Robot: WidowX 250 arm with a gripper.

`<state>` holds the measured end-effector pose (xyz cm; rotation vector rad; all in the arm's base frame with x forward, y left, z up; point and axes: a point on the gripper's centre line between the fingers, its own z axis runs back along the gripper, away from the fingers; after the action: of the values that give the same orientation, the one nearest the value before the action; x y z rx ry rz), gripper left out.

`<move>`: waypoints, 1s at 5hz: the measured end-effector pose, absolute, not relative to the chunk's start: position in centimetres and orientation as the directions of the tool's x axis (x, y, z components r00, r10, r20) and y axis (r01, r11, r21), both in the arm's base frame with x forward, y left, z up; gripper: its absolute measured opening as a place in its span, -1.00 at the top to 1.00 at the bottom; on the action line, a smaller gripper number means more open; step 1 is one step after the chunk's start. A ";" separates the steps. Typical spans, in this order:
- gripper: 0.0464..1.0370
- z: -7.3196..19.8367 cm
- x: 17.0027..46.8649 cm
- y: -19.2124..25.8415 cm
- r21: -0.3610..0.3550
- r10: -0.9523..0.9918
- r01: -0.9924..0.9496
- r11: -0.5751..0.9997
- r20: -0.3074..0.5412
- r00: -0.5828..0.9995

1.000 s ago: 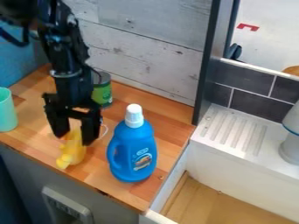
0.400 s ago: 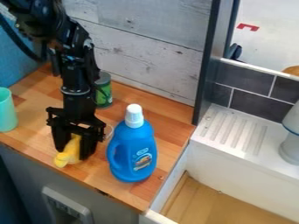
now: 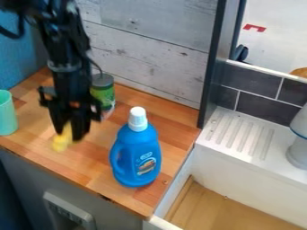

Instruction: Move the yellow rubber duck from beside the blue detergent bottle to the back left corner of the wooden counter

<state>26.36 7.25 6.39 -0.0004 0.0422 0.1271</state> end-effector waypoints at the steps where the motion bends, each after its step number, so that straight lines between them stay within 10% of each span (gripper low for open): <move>1: 0.32 9.9 27.5 8.3 0.001 0.141 -0.141 0.990 0.034 0.989; 3: 0.32 14.2 30.1 15.2 0.021 0.301 -0.309 0.951 0.176 0.937; 5: 0.32 10.1 32.4 20.3 0.013 0.411 -0.416 0.909 0.136 0.901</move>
<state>32.38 20.26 10.10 0.0415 -0.1313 0.4280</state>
